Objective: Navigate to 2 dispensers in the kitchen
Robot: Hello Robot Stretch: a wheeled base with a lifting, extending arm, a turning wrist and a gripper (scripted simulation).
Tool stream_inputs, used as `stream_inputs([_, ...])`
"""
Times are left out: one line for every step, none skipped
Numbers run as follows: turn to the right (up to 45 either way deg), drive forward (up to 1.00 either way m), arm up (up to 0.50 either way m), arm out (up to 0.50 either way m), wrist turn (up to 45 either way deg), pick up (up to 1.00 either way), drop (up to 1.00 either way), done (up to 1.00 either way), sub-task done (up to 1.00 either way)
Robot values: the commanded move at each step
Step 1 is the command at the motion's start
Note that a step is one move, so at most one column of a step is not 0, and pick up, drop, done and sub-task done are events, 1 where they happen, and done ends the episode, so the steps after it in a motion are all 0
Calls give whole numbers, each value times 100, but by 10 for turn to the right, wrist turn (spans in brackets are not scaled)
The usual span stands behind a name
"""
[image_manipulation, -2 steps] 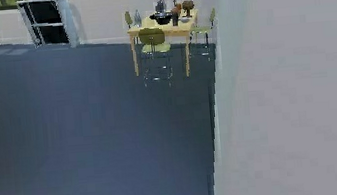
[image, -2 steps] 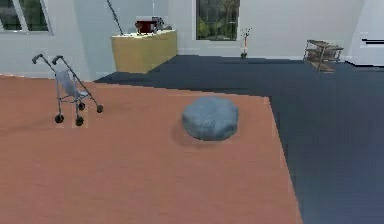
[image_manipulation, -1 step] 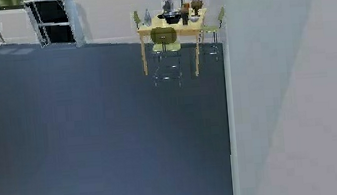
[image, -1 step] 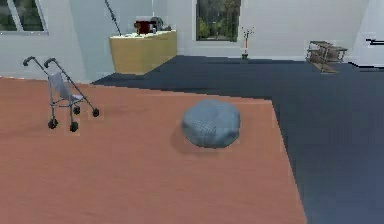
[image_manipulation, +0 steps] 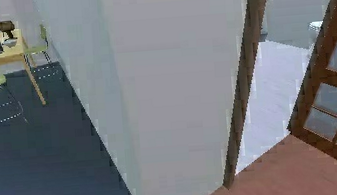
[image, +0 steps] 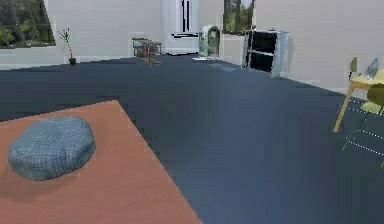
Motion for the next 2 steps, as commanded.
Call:
stream_inputs([120,0,0,0,0,0,0,0,0])
stream_inputs([0,45,0,0,0,0,0,0,0])
